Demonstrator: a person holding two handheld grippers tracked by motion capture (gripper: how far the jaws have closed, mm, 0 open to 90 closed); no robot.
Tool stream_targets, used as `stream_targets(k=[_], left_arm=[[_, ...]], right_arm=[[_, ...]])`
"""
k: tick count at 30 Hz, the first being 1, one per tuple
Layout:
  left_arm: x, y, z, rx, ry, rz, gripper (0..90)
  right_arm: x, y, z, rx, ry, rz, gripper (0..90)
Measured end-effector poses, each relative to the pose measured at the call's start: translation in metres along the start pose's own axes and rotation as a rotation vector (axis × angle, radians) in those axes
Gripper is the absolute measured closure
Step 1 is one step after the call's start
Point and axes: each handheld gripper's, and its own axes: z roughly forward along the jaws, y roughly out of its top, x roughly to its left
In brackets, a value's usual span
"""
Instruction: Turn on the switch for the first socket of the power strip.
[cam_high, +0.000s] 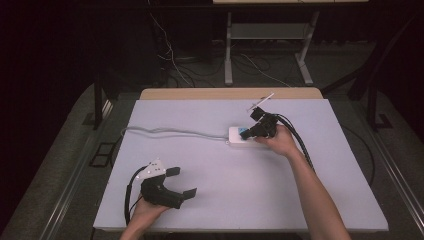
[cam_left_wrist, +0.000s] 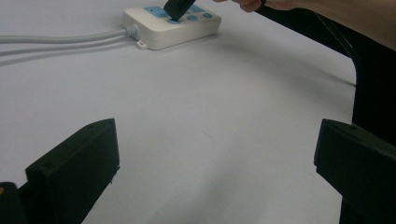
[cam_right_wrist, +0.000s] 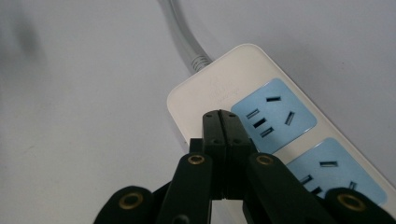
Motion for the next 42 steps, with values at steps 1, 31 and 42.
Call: stream_targets(k=[1, 31, 42], left_arm=[[0.000, 0.000, 0.000, 0.000, 0.000, 0.000, 0.0], [0.000, 0.000, 0.003, 0.014, -0.008, -0.007, 0.0], [0.000, 0.000, 0.001, 0.008, -0.007, -0.011, 0.0]], right_arm=[[0.000, 0.000, 0.000, 0.000, 0.000, 0.000, 89.7], [0.001, -0.014, -0.001, -0.057, -0.030, 0.045, 90.0], [0.003, -0.011, -0.011, -0.098, -0.018, 0.034, 90.0]])
